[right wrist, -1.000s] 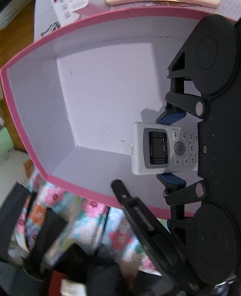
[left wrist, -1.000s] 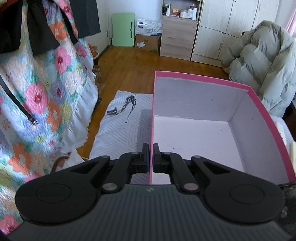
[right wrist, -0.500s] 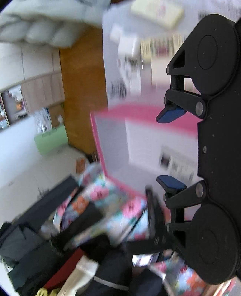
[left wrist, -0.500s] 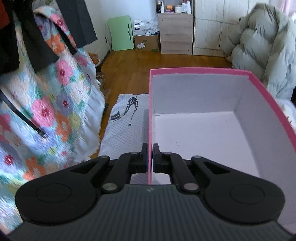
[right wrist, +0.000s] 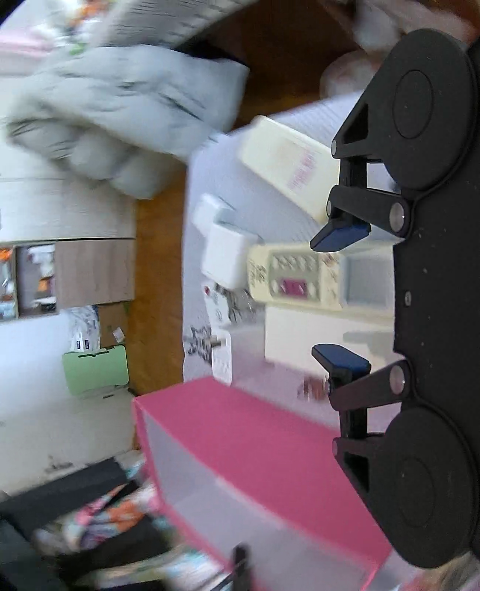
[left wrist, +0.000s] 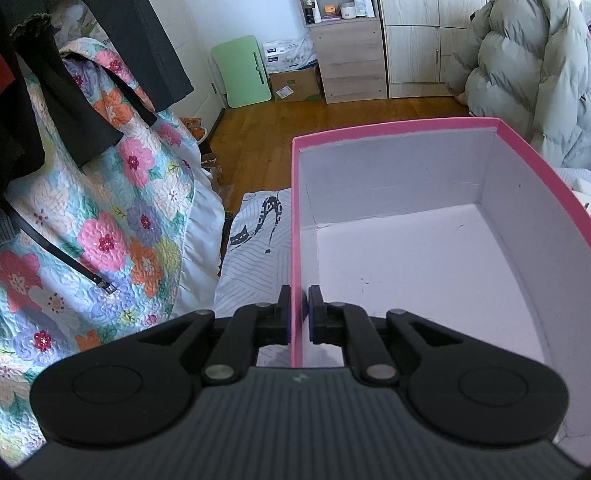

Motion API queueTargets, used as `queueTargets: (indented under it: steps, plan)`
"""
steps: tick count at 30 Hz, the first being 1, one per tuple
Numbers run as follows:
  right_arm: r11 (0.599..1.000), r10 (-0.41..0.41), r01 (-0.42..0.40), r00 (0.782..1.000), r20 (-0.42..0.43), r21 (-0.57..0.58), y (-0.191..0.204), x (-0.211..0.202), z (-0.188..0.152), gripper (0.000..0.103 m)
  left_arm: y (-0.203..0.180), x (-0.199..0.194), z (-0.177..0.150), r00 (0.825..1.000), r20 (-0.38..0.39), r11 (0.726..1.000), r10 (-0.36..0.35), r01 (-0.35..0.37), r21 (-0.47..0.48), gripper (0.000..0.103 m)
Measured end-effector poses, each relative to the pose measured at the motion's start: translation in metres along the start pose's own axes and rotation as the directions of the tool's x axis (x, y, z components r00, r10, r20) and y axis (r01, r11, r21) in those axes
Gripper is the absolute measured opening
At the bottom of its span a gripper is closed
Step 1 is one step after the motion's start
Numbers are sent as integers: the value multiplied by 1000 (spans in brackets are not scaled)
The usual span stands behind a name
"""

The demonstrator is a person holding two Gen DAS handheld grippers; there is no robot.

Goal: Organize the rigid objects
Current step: 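Grasp the cream remote with the right gripper and lift it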

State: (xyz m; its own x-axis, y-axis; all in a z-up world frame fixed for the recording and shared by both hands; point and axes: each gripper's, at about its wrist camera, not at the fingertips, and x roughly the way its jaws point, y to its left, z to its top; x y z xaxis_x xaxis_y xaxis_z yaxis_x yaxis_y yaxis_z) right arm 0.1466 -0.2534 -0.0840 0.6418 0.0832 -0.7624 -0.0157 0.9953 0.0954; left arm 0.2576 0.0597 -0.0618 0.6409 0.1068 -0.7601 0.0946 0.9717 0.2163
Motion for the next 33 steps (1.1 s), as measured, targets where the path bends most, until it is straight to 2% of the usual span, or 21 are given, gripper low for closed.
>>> queueTargets:
  steps: [2,4,7,13,17,20,23,27,30,33]
  plan:
    - [999,-21,21,1000,-8,-42,0,8,2,57,0,0,0,1000,0,1000,0,0,1,6]
    - [1000,12,-13,1000,-26,-28,-6,18,4,55,0,0,0,1000,1,1000,3,-3,7,6]
    - [1000,-12,12,998,-56,7,-11,35,9,55,0,-1,0,1000,1,1000,4,-4,9,7]
    - [1000,15,-15,997,-76,-4,-13,31,4,56,0,-1,0,1000,2,1000,3,-3,8,7]
    - [994,50,-36,988,-143,103,-27,32,3,59,0,-1,0,1000,1,1000,2,-2,7,7]
    - [979,98,-67,983,-158,192,-37,39,1,62,1,-1,0,1000,2,1000,2,-2,7,7]
    - [991,77,-60,987,-141,122,-31,43,0,63,0,-1,0,1000,1,1000,10,-10,18,7]
    - [999,33,-31,988,-154,13,-14,42,-2,59,1,-1,-3,1000,2,1000,6,-6,11,7]
    - [1000,21,-22,983,-180,-6,-11,34,-5,58,2,-1,-3,1000,2,1000,4,-4,7,7]
    - [999,31,-26,975,-218,26,-14,23,-11,59,2,-1,-3,1000,1,1000,2,-2,5,7]
